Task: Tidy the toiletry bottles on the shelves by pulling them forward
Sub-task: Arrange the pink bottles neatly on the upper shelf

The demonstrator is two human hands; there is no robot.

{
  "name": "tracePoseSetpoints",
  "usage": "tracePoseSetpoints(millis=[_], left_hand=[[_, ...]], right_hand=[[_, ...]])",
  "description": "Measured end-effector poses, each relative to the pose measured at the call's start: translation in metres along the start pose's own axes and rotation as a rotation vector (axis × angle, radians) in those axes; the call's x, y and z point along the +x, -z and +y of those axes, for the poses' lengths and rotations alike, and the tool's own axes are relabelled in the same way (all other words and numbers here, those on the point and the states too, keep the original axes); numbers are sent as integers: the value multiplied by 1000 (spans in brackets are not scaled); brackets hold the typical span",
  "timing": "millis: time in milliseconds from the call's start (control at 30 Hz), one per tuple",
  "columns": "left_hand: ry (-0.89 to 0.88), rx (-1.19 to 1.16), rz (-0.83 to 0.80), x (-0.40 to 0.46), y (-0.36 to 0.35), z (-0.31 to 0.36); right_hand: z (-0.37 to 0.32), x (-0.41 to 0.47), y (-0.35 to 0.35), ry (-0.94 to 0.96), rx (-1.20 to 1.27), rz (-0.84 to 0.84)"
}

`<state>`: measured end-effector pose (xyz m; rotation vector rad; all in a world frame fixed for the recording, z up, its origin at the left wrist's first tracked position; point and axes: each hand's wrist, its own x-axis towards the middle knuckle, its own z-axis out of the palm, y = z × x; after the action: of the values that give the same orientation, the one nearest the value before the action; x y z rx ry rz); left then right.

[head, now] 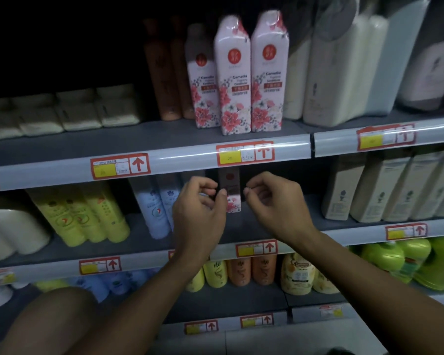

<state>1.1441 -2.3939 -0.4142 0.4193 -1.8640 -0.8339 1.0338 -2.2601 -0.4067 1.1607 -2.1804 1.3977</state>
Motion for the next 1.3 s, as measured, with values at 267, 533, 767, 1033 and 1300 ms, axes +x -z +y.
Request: tracePoseSetpoints(millis=[267, 533, 767, 1033, 1300], left_hand=[[-194, -33, 59, 51, 7, 71], [-49, 40, -49, 120, -9, 80], [50, 83, -137, 150, -34, 75], [95, 26, -117, 157, -33, 77], [66, -62, -161, 154, -18, 81]], right_hand=[[-52, 45, 59, 132, 43, 214], [-40, 91, 72, -27, -20, 282], [-27, 118, 59, -58, -18, 146], [-26, 135, 54, -61, 58, 148], [-27, 128, 61, -36, 152, 154]])
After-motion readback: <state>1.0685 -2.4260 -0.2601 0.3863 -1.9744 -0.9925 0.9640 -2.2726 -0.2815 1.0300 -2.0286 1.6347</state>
